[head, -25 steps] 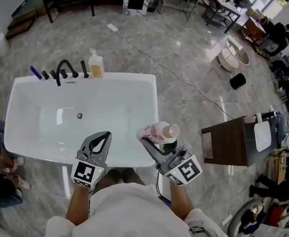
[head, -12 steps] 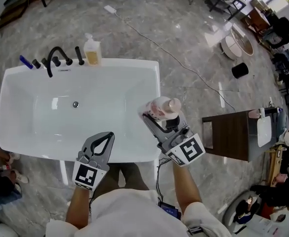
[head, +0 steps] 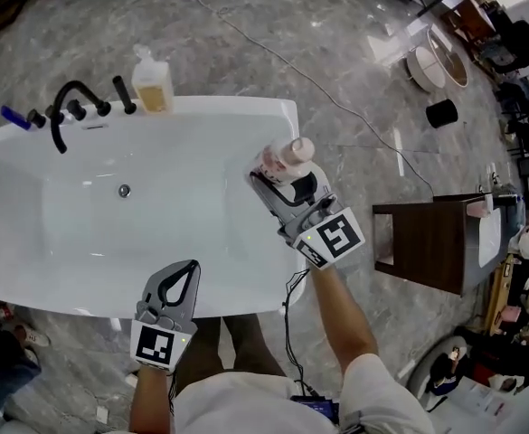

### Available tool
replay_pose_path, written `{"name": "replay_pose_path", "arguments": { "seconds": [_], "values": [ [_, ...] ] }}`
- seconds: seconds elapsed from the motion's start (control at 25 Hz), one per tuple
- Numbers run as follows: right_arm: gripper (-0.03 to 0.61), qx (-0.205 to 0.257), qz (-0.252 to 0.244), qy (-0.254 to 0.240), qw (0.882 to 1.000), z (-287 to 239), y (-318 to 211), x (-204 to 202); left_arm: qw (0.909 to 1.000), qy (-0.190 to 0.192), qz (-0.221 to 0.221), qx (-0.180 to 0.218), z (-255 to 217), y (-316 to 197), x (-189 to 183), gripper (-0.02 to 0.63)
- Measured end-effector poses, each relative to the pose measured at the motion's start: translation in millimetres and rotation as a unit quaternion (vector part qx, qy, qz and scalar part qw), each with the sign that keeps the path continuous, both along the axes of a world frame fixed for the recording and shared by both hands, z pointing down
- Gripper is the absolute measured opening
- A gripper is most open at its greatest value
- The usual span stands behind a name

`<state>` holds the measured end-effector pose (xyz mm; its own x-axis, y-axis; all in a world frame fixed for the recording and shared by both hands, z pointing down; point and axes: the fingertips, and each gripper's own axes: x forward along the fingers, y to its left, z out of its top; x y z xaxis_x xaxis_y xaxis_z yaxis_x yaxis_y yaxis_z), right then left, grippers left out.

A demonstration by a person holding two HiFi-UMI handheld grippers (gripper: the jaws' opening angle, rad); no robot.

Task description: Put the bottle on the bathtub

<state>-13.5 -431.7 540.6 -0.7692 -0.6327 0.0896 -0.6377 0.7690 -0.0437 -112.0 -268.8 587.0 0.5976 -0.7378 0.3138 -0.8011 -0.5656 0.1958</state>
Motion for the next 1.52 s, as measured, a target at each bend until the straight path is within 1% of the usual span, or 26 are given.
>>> {"name": "replay_pose_path", "arguments": {
  "seconds": [0.24,0.52,0.68,0.92,1.12,1.32,1.52],
  "values": [
    [0.244,-0.006,0.012,0.013,1.0,79.0,-68.6,-3.9,0.9991,0.012,-0.008,-0.04,62.5,-8.6,-2.4,0.006],
    [0.244,-0.011,0.029,0.024,0.999,171.1,-142.1,-12.2,0.9954,0.018,-0.025,-0.091,131.6,-7.6,-9.1,0.006],
    [0.244,-0.014,0.036,0.034,0.999,221.6,-180.2,-20.8,0.9932,0.009,-0.026,-0.113,166.1,-0.6,-12.7,0.006],
    [0.244,-0.018,0.06,0.042,0.997,279.9,-233.3,-29.8,0.9881,0.0,-0.037,-0.149,203.7,13.6,-20.4,0.006],
    [0.244,-0.016,0.09,0.043,0.995,309.2,-271.8,-36.3,0.9854,-0.005,-0.046,-0.164,222.5,22.4,-28.4,0.006],
    [0.244,-0.008,0.119,0.027,0.992,318.6,-300.0,-37.5,0.9836,-0.008,-0.055,-0.172,231.3,28.6,-35.4,0.006],
    [0.245,-0.004,0.118,0.005,0.993,318.3,-304.7,-37.8,0.9821,-0.006,-0.061,-0.178,232.2,29.5,-35.2,0.006]
  ]
}}
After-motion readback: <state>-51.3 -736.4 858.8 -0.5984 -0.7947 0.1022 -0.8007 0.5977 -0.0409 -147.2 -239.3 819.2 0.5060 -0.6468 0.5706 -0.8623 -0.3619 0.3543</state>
